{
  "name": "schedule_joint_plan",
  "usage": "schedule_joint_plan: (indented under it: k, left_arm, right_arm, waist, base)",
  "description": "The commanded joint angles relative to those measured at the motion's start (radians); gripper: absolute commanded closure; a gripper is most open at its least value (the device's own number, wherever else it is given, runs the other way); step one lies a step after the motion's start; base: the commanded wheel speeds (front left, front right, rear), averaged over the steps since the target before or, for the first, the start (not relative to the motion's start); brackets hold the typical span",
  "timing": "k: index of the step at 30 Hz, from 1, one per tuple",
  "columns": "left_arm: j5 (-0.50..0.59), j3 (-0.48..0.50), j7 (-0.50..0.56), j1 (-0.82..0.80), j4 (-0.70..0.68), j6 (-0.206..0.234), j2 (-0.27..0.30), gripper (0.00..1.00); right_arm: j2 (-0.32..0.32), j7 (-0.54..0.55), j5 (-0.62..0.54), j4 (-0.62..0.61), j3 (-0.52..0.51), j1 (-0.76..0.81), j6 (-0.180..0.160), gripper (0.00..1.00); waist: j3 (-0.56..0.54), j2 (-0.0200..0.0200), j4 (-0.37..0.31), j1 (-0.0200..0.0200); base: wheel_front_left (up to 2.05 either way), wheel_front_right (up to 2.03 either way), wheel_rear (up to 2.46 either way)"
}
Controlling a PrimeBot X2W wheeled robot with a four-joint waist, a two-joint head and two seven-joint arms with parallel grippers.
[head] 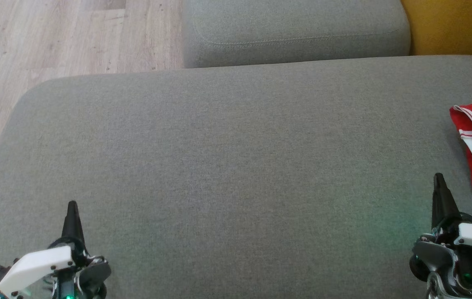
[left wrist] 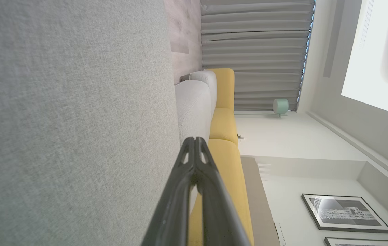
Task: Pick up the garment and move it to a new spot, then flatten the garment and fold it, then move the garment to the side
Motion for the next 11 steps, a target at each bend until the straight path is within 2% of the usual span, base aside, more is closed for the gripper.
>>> schedule_joint_plan:
  k: [1,11]
  left_arm:
    - [-0.002,0.04,0.006,-0.048,-0.029,-0.006,0.004,1.0]
    - [-0.002,0.04,0.007,-0.048,-0.029,-0.006,0.004,1.0]
  right_arm:
    - [-0.007,0.006,-0.005,-0.031,0.017,-0.05,-0.001,1.0]
    - [-0.005,0.008,-0.007,-0.031,0.015,-0.05,-0.001,1.0]
  waist:
    - [0.0,0.0,0.0,0.0]
    - [0.0,0.0,0.0,0.0]
  base:
    - [0.0,0.0,0.0]
    - [0.0,0.0,0.0]
